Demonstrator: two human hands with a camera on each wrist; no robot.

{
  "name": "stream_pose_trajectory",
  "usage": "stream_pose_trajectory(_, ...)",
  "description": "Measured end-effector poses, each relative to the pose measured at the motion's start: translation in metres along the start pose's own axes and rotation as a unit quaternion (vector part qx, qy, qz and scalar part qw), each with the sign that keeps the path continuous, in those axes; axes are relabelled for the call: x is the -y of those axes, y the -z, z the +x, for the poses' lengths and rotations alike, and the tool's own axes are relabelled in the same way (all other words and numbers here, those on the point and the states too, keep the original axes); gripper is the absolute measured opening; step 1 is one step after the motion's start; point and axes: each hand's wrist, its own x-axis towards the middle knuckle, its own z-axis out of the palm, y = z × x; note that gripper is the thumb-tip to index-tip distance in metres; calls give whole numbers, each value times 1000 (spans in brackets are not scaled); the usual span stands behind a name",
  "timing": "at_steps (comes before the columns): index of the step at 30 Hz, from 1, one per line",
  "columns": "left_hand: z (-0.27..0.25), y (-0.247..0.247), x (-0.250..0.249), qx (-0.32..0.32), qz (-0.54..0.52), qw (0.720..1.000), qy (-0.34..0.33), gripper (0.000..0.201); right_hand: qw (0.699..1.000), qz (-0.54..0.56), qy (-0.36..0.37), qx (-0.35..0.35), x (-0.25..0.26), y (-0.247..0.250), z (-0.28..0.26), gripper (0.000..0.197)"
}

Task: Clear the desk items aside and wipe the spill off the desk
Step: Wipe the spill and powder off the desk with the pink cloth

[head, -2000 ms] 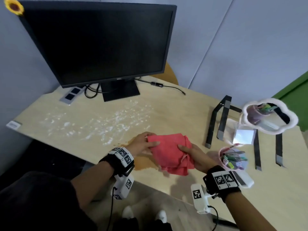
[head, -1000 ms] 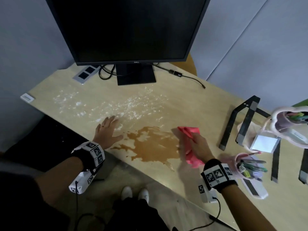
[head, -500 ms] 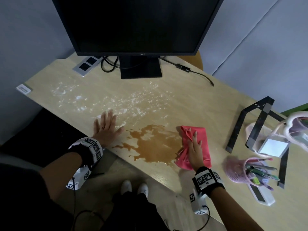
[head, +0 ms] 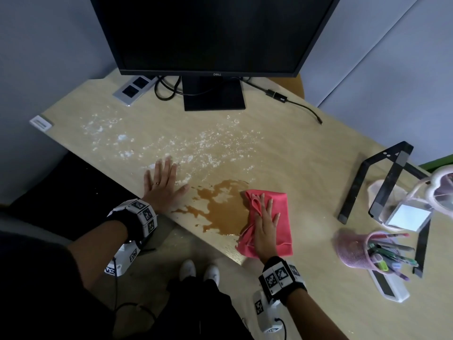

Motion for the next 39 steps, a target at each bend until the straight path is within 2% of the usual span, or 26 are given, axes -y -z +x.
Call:
stream_pose_trajectory(3, 0, 0, 1, 0, 4, 1000, -3, 85, 1000, 10, -10, -8, 13, -14, -7, 46)
stream_pose_trajectory(7, 0, 2, 3, 16, 5, 1000, -15, 117, 999, 19, -17, -43, 27, -38, -11, 60)
stream_pose_trajectory(10, 1, 3, 3, 20, -7, 1000, -16, 106, 997, 30, -42, -62, 38, -55, -8, 55)
stream_pose_trajectory(16, 3, 2, 6, 23, -16, 999, -32, 110, 985, 44, -106, -128, 56, -74, 13, 51)
stream_pose_trajectory(19, 4, 1, 7, 19, -15, 999, -32, 102, 984, 49, -112, -130, 63, -75, 26, 51)
stream_pose_trajectory(22, 4, 0, 8, 14, -6, 999, -29, 101, 988, 42, -100, -106, 66, -73, 38, 50)
stream_pose_trajectory(26, 5, 0, 8, 19, 3, 1000, -21, 114, 998, 35, -29, -46, 61, -73, 49, 52)
stream_pose_trajectory(27, 5, 1, 7, 20, -1, 1000, -19, 112, 999, 21, -12, -24, 59, -73, 51, 51)
stream_pose_trajectory(30, 3, 2, 5, 15, -13, 1000, -16, 85, 997, -51, 39, 34, 53, -71, 55, 45)
stream_pose_trajectory(32, 2, 3, 4, 15, -20, 1000, -14, 76, 992, -79, 78, 63, 53, -68, 54, 45)
stream_pose_trajectory(37, 1, 2, 3, 10, -34, 999, -12, 72, 989, -13, 83, 124, 65, -67, 48, 58)
stream_pose_trajectory(39, 1, 2, 4, 8, -32, 999, -19, 79, 984, -13, 98, 151, 67, -74, 43, 54)
